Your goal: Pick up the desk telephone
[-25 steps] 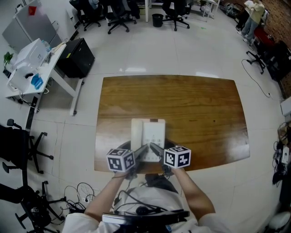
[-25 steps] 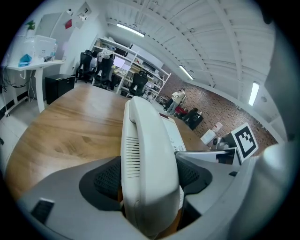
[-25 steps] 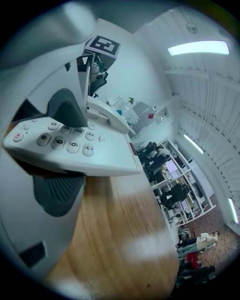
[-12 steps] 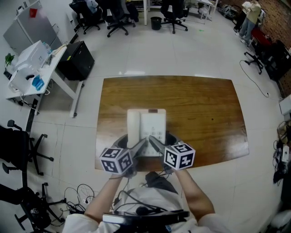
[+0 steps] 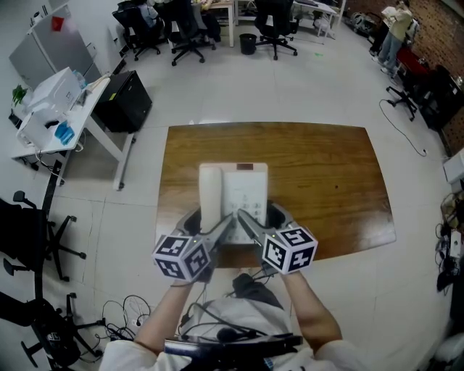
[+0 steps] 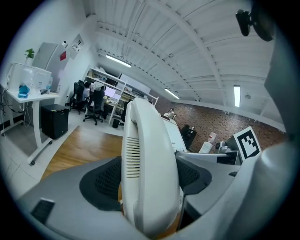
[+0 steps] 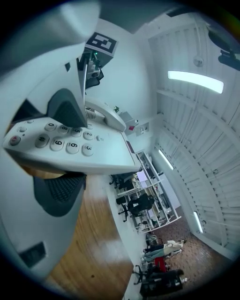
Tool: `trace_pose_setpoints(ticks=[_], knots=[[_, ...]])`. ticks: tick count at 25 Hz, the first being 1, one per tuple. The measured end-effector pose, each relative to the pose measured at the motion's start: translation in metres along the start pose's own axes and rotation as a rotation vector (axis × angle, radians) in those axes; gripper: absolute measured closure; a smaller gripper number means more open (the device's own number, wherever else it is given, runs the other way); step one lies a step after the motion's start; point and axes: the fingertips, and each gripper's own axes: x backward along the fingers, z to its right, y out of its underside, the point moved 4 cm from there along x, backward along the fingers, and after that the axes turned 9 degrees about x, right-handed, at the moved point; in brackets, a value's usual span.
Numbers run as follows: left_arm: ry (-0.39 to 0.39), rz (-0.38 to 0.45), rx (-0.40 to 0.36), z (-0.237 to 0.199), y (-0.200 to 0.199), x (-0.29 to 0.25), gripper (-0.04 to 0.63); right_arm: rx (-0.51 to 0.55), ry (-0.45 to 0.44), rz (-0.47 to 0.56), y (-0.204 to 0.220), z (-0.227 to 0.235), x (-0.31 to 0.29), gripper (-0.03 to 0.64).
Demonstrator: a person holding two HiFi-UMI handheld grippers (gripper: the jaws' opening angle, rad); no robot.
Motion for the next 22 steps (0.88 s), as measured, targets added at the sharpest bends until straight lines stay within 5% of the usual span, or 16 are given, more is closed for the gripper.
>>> trace_pose_setpoints(ticks=[22], knots=[[0.076,0.215,-0.101,0.067,-0.042,0.097,0.264,0.155,0.035,0.189,-0.056,-0.082,0.083,0.295]])
